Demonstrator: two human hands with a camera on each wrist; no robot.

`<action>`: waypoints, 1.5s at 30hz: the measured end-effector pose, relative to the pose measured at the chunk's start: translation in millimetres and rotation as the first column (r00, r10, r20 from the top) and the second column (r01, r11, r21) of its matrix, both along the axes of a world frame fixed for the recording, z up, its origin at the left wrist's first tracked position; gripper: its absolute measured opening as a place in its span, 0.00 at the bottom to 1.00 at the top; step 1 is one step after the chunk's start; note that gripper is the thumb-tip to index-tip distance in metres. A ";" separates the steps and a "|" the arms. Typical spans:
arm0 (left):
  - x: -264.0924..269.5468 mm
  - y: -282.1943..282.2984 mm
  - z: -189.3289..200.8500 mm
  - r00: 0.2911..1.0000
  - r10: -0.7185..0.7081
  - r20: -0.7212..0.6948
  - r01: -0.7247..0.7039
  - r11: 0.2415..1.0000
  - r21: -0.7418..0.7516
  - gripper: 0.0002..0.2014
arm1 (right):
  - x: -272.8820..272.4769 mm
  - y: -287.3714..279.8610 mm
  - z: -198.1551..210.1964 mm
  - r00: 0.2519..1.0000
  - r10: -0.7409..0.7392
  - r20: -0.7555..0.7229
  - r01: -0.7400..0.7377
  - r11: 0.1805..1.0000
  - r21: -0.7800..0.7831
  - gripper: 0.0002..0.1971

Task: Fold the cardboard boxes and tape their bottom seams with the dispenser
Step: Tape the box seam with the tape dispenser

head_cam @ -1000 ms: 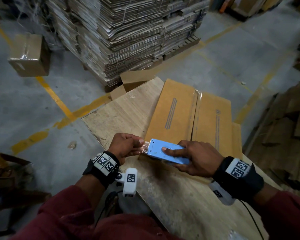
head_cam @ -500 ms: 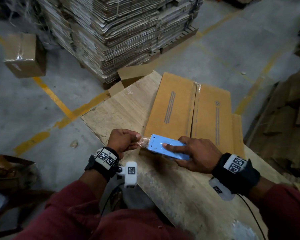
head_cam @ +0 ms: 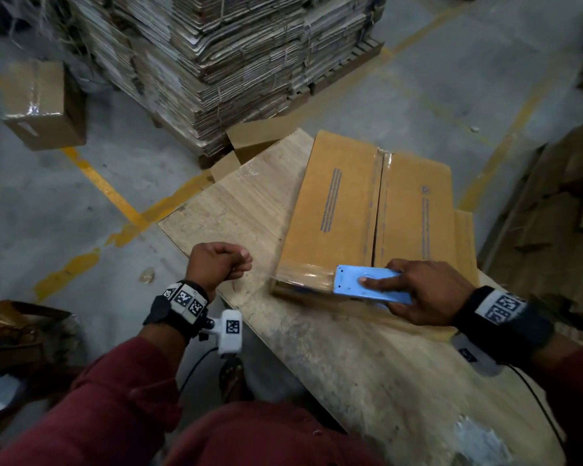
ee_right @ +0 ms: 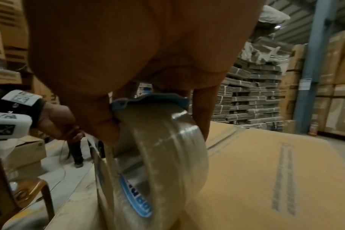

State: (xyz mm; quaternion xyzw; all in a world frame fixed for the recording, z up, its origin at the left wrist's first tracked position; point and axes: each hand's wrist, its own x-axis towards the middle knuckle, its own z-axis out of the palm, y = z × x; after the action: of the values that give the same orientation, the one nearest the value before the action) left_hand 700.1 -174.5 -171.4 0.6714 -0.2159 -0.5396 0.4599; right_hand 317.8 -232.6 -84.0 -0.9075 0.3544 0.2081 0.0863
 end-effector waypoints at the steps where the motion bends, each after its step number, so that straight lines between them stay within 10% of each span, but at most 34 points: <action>1: -2.0 0.5 -1.2 1.000 -0.004 -0.027 0.004 1.000 0.003 0.04 | -5.3 -0.4 1.5 1.000 -0.016 0.002 0.016 1.000 0.006 0.30; 45: -20.0 17.4 -31.8 0.991 0.128 0.031 -0.127 0.992 -0.020 0.11 | 74.3 18.3 0.6 0.952 -0.135 -0.273 0.148 0.989 0.029 0.23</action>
State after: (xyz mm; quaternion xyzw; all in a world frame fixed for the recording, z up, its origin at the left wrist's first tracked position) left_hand 680.1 -157.1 -203.3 0.6882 -0.1849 -0.4962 0.4960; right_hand 392.1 -214.3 -83.4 -0.8405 0.4217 0.3320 0.0739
